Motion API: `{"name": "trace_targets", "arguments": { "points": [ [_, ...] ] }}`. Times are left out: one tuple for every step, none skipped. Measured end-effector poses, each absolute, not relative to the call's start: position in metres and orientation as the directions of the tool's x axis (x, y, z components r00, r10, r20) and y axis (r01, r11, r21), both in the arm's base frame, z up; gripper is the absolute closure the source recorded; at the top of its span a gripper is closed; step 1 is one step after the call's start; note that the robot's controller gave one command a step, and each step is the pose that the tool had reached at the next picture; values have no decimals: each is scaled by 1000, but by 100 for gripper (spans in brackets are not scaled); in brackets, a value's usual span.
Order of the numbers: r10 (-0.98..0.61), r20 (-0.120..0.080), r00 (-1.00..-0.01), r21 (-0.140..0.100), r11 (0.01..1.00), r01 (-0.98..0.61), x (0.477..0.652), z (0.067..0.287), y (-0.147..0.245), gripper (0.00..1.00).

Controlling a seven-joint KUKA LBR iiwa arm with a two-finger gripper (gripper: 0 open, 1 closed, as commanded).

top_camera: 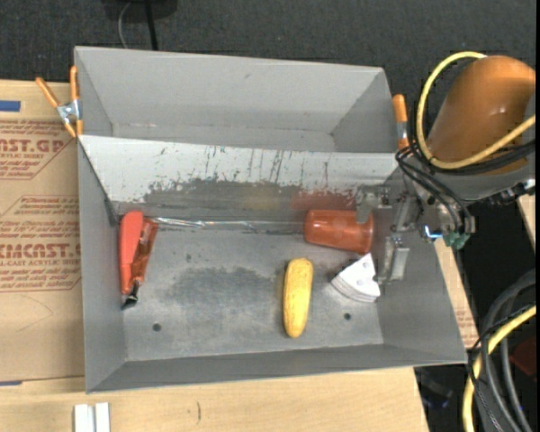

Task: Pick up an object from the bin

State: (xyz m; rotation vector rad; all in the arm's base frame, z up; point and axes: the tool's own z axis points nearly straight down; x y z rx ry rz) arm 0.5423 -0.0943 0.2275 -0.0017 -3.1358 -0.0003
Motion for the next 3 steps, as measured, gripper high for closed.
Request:
{"name": "trace_targets", "arguments": {
  "points": [
    [0, -2, -1000, -1, 1000, 0, 544, 232, -94, 0],
    [-54, -5, -999, -1, 999, -54, 531, 172, -66, 0],
    [-314, 2, -949, 0, 949, -314, 529, 151, -45, 0]
  ]
}}
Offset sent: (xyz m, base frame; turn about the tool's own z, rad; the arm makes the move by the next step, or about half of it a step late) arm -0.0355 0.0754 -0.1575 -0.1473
